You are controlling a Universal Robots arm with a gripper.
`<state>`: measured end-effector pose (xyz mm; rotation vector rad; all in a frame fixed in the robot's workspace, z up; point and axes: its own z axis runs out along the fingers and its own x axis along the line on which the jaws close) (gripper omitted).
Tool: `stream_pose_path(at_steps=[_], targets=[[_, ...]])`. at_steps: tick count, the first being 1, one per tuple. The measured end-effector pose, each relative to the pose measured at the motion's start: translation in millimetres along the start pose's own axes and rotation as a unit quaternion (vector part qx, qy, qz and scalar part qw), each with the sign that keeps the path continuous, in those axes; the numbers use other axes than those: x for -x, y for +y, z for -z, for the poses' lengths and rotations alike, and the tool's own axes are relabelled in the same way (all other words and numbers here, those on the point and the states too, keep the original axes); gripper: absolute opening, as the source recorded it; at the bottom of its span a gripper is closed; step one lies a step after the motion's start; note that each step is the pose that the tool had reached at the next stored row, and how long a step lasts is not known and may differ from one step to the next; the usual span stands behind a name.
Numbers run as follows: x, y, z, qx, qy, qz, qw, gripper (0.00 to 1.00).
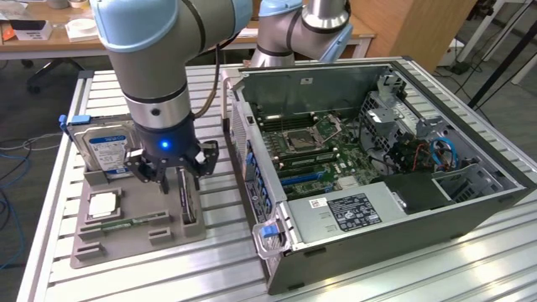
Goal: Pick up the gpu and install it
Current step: 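Pick up the gpu and move the gpu toward the slot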
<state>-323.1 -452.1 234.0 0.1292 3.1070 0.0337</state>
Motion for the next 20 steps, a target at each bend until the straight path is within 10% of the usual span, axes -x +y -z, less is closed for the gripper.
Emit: stream_pose_path(at_steps=[20], targets=[[-0.1,-0.1,-2.5,0.0,0.0,0.0,1.0,0.58]])
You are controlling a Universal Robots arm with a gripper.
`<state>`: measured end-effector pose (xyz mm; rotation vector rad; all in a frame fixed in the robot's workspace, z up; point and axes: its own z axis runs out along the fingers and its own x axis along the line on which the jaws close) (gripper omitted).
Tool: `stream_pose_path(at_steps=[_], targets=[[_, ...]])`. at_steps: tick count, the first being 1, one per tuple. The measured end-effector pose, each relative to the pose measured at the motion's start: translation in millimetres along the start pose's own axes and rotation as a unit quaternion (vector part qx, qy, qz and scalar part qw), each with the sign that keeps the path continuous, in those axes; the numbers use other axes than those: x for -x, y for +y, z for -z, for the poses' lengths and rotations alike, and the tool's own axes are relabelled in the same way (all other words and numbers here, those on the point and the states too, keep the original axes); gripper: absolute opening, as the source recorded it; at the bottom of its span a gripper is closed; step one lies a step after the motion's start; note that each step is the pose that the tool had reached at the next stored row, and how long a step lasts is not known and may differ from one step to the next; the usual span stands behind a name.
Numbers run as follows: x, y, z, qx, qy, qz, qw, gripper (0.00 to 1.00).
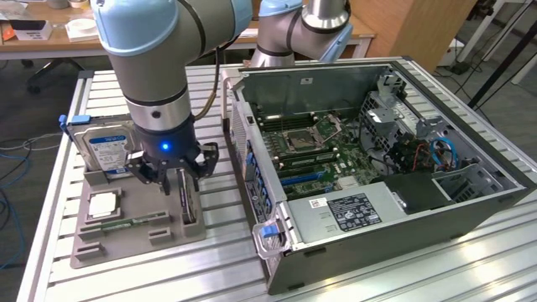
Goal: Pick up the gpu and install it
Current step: 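Pick up the gpu and move the gpu toward the slot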
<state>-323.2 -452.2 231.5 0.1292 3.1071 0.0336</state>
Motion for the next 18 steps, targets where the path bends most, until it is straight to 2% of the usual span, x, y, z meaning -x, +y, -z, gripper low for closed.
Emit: stream_pose_path(at_steps=[1,2,3,10,12,13,18], targets=[[0.0,0.0,0.0,0.0,0.0,0.0,1.0,0.52],[0.0,0.0,-0.1,0.0,0.0,0.0,1.0,0.52],[0.9,0.1,-0.2,0.0001,-0.0001,0.0,1.0,0.46],[2.4,0.2,-0.2,0.0,0.0,0.0,1.0,0.46],[2.4,0.2,-0.2,0.0,0.0,0.0,1.0,0.44],[2.4,0.2,-0.2,0.0,0.0,0.0,1.0,0.37],[2.5,0.2,-0.4,-0.0001,0.0,0.0,1.0,0.37]])
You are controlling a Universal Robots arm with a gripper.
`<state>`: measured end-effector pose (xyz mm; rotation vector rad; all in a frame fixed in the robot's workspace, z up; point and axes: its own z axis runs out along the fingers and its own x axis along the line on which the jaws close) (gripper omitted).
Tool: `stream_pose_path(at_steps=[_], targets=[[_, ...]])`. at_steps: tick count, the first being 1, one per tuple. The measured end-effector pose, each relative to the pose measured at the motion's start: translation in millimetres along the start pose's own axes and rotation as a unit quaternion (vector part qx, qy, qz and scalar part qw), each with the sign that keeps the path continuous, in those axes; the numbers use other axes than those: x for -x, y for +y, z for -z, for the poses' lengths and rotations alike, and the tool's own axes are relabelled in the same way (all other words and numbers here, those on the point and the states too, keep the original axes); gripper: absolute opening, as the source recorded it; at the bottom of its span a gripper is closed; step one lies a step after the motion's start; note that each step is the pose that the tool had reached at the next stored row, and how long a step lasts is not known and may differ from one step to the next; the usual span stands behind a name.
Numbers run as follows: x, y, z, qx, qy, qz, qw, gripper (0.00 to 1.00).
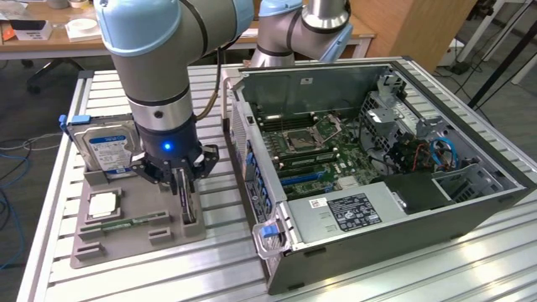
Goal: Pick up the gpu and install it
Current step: 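Pick up the gpu and move the gpu toward the slot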
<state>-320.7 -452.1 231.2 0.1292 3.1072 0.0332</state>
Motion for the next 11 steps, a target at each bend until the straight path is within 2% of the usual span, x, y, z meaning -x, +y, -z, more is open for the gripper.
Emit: stream_pose_path(at_steps=[11], targets=[[-1.0,-0.1,-0.1,0.0001,-0.0008,0.0,1.0,0.37]])
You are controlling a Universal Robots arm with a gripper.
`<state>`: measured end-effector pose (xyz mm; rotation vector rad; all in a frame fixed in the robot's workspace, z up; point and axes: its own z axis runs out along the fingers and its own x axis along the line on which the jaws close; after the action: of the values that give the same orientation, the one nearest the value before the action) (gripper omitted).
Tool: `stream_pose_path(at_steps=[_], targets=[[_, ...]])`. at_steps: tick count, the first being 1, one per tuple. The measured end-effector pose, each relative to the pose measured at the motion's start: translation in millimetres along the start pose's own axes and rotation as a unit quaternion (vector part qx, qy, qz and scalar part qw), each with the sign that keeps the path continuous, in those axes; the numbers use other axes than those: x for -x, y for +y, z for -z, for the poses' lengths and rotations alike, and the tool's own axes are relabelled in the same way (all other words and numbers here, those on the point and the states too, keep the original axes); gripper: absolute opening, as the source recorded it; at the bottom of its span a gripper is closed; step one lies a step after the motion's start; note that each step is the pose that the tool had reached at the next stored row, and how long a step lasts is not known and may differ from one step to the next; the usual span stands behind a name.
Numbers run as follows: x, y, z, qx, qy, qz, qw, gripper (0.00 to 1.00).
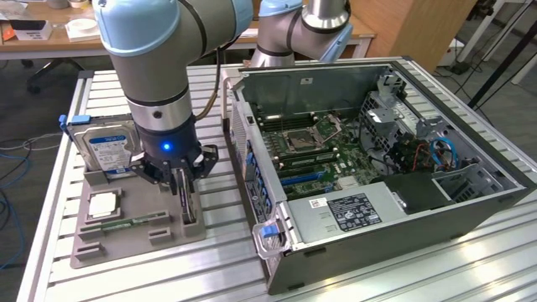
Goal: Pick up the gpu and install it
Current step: 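Pick up the gpu and move the gpu toward the slot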
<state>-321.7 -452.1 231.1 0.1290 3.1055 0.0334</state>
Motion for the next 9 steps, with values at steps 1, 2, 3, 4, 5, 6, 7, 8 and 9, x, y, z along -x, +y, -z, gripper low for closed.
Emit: stream_pose_path(at_steps=[1,2,3,4,5,6,7,8,9], targets=[[0.0,0.0,0.0,0.0,0.0,0.0,1.0,0.37],[0.0,0.0,0.0,0.0,0.0,0.0,1.0,0.37],[0.0,0.0,0.0,0.0,0.0,0.0,1.0,0.37],[0.0,0.0,0.0,0.0,0.0,0.0,1.0,0.37],[0.0,0.0,0.0,0.0,0.0,0.0,1.0,0.37],[0.0,0.0,0.0,0.0,0.0,0.0,1.0,0.36],[0.0,0.0,0.0,-0.0001,-0.0001,0.0,1.0,0.36],[-0.1,0.0,0.1,0.0,0.0001,0.0,1.0,0.29],[-0.1,0.0,0.0,-0.0001,0.0001,0.0,1.0,0.29]])
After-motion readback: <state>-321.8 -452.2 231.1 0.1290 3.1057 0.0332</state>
